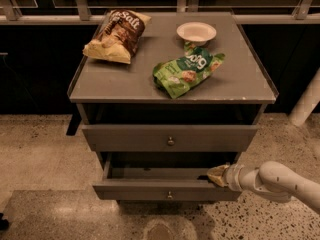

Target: Open middle drawer

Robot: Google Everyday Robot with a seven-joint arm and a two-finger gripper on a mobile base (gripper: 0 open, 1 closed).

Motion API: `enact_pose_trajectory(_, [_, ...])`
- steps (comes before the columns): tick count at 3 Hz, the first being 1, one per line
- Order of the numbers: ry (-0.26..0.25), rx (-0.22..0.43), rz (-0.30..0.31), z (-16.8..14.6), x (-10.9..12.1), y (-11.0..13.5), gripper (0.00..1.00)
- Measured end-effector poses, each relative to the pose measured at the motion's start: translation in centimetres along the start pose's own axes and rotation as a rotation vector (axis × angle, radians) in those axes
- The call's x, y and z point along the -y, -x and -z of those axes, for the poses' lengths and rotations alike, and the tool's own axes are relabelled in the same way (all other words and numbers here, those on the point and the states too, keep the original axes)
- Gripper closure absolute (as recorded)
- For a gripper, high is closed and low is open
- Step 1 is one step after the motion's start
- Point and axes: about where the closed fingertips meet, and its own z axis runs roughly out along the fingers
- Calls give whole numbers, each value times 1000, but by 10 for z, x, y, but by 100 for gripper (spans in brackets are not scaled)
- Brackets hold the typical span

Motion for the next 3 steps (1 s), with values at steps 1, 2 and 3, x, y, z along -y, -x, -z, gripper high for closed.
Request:
enact_pose_trajectory(1, [24,-9,-54,5,-19,-14,100])
enact_pose_trajectory(2, [24,-9,-54,6,-19,-12,100])
enact_pose_trajectory(3, [39,-5,-146,23,-48,-29,100])
